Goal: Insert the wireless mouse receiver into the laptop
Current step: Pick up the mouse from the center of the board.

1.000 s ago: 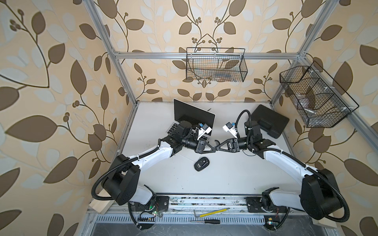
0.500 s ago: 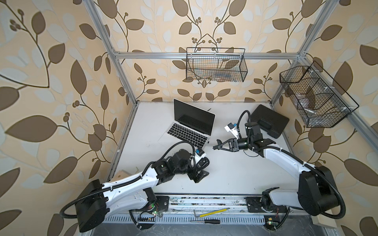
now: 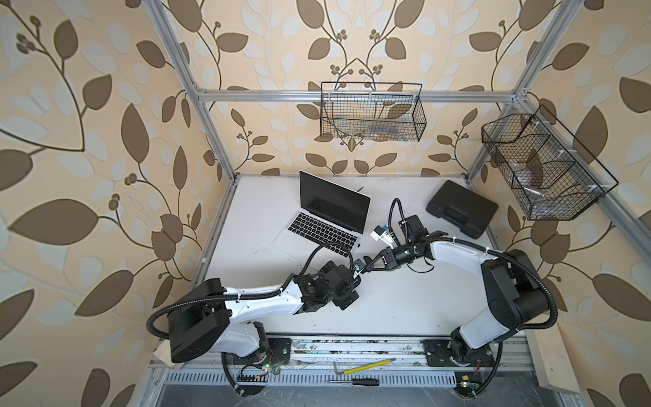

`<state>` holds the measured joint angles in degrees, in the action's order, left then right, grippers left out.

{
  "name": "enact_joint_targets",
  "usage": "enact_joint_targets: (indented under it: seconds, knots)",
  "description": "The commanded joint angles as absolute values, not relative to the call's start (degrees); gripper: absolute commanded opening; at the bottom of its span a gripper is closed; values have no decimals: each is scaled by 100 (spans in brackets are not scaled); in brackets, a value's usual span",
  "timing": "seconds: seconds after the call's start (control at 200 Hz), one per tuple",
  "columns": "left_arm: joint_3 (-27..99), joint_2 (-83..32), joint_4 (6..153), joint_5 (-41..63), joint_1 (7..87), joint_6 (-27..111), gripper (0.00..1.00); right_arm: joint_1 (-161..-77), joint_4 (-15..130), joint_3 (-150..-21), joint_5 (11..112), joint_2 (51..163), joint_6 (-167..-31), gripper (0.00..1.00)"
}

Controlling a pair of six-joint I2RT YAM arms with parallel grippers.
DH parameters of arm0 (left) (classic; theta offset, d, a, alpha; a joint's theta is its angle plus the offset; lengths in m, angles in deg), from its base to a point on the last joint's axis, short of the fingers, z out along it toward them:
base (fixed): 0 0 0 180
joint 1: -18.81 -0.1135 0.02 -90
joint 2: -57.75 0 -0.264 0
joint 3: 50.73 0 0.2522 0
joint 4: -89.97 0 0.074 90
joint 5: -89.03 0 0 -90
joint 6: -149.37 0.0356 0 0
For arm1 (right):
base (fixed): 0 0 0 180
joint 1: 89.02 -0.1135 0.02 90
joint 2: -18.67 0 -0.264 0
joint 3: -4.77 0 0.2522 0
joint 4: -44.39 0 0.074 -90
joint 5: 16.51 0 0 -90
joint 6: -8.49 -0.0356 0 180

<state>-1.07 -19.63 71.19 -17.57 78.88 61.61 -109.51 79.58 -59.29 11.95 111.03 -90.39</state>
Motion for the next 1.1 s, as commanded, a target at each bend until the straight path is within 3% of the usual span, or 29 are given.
enact_joint_targets:
  seconds: [0.0,0.225,0.445,0.52,0.595,0.655,1.096]
  knots:
    - [-249,-2133,7414,-1889,7932,5852,99,-10871,8099,-5975,954,10956,-8765,0]
    - [-615,-2695,7931,-1810,7936,5723,98,-10850,8226,-5909,810,10992,-8666,0]
    - [-781,-3009,8403,-1465,7923,6204,80,-10845,8387,-5917,969,11306,-8494,0]
    - [-789,-3042,8448,-1282,7923,6304,67,-10849,8476,-5928,1009,11493,-8434,0]
    - [-786,-2997,8450,-1132,7927,6413,45,-10909,8470,-5925,1074,11620,-8387,0]
    - [-840,-2922,8539,-933,7927,6506,38,-10941,8414,-5912,1024,11699,-8397,0]
    - [-883,-2978,8810,-439,7927,6693,40,-11181,7838,-5618,1161,12079,-8867,0]
